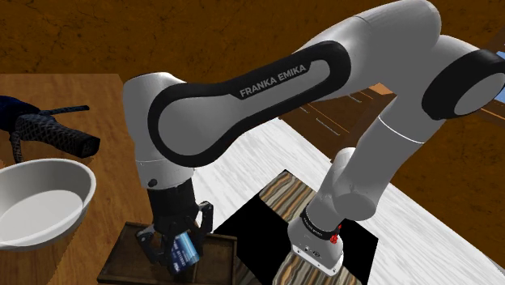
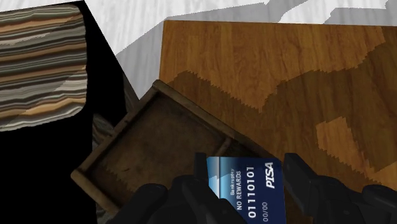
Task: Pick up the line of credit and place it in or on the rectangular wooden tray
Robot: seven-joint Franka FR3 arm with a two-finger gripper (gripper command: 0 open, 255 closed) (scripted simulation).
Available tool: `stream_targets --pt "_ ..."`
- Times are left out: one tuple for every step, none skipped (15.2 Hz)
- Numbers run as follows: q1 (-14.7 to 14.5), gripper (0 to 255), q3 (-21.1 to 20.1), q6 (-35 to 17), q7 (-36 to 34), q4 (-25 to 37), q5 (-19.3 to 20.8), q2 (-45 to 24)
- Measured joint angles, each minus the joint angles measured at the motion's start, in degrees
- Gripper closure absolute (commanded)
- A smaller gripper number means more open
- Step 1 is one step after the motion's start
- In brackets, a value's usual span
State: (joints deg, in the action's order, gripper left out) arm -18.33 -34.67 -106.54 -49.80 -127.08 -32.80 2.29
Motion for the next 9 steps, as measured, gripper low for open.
stream_targets --pt "-0.1 255 -0.1 -0.7 0.1 -0.2 0.1 -0.5" --pt "-0.1 255 -0.1 -1.0 0.3 -0.5 0.1 -0.6" --pt "-0.1 255 -0.1 -1.2 0.3 -0.6 0.1 -0.7" --pt "-0.1 255 -0.1 -1.3 0.3 -0.6 0.1 -0.7" --pt "-0.1 255 -0.1 -1.3 0.3 -0.6 0.1 -0.7" --pt "-0.1 255 -0.2 -1.3 0.3 -0.6 0.1 -0.8" --pt "-0.1 255 -0.2 -1.3 0.3 -0.6 0.1 -0.8" --pt "-0.1 255 -0.2 -1.3 0.3 -0.6 0.1 -0.8" --pt "-0.1 0 -0.2 -1.3 0.3 -0.6 0.1 -0.8"
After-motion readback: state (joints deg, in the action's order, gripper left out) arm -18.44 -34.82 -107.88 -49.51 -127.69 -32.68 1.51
